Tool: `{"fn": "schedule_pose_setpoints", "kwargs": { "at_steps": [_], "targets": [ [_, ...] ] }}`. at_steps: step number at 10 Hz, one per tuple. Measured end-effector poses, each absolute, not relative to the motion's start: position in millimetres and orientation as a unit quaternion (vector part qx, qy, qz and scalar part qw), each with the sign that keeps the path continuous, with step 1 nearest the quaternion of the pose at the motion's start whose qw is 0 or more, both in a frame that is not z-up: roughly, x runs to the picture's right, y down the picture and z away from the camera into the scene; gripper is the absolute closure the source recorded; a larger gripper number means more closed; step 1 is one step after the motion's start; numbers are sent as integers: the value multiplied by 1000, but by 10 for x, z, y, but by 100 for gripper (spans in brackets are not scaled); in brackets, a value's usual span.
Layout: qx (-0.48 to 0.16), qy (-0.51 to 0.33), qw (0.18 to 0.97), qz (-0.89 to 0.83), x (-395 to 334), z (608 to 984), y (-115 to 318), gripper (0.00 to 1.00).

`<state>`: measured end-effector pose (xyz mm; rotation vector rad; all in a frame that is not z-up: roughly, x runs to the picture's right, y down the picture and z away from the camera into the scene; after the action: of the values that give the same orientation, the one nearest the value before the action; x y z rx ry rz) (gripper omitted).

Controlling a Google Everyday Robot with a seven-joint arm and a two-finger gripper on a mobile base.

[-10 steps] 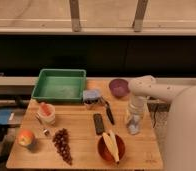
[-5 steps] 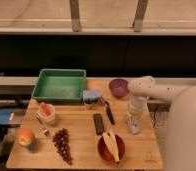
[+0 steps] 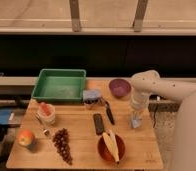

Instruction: Wipe purple bowl with towel

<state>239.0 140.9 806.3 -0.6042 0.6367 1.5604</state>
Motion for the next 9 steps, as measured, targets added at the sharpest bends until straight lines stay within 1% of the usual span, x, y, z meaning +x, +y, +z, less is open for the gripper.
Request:
{"fn": "schedule_pose_setpoints", "kwargs": {
  "at_steps": [3,8,9],
  "targets": [
    [-213,217,630,715,2470,7865,693,100],
    [-152,84,615,769,2414,7908,-426,100],
    [-155,64,613,772,2374,7930,-539,100]
  ]
}}
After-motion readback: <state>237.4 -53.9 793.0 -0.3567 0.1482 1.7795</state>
